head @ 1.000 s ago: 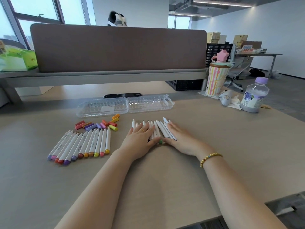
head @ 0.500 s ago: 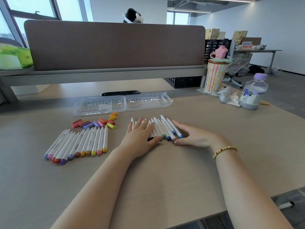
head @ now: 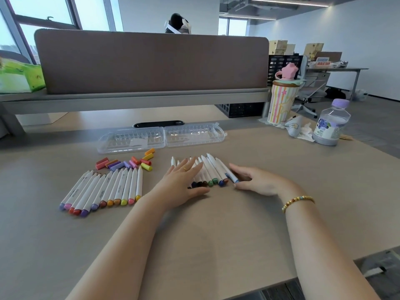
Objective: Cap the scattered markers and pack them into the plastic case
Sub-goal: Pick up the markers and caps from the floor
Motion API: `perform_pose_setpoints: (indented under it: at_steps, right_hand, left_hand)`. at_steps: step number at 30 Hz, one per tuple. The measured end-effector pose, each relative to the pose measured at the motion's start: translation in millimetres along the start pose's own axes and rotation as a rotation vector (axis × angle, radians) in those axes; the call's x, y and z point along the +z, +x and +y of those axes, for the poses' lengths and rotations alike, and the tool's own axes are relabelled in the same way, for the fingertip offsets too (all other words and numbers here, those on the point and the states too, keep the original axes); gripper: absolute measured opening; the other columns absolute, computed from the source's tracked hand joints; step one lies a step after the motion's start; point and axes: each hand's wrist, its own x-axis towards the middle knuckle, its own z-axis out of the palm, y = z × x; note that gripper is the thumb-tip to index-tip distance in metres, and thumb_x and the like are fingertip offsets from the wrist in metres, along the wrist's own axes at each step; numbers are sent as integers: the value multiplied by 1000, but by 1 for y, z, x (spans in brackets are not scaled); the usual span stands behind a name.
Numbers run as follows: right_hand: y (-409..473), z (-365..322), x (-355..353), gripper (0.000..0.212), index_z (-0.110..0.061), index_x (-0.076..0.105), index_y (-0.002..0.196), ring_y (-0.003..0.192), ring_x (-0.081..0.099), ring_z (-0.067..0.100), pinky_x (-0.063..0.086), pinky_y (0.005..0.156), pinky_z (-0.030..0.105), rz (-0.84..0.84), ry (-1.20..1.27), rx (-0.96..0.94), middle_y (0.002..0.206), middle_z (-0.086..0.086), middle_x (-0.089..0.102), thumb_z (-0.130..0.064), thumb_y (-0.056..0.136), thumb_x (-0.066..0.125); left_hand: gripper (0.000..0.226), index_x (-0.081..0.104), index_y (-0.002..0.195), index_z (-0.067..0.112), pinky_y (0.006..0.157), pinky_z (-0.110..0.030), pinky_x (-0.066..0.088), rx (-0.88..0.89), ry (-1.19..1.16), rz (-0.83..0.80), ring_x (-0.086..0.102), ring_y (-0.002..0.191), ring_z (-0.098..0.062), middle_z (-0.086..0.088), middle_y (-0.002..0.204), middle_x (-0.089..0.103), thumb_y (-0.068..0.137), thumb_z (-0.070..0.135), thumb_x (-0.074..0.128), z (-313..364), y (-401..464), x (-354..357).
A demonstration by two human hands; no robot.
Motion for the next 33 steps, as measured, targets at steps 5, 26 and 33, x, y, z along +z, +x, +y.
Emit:
perform_pose_setpoints:
  at_steps: [5, 26, 33]
  right_hand:
    - [5, -6, 7, 56, -31, 22, 149, 146, 8, 11, 9, 117, 30, 31, -29, 1, 158, 0, 15, -30, 98, 46]
    - [8, -10, 10, 48, -17, 24, 149, 143, 20, 12, 15, 111, 21, 107, -5, -22, 156, -4, 22, -17, 102, 36]
    - [10, -9, 15, 42, -15, 36, 145, 140, 29, 16, 20, 110, 23, 295, 157, 40, 152, 1, 33, -19, 103, 32]
  left_hand:
    - [67, 10, 150, 27, 117, -41, -8, 23, 69, 68, -4, 146, -14, 5, 158, 1, 94, 58, 29, 9, 6, 4]
    - [52, 35, 143, 22, 108, -22, 16, 138, 88, 139, 26, 138, -10, 10, 150, 32, 98, 47, 32, 36, 21, 4]
    - [42, 49, 134, 17, 110, -24, 16, 126, -17, 283, 30, 137, -14, 2, 143, 43, 98, 38, 41, 50, 15, 7]
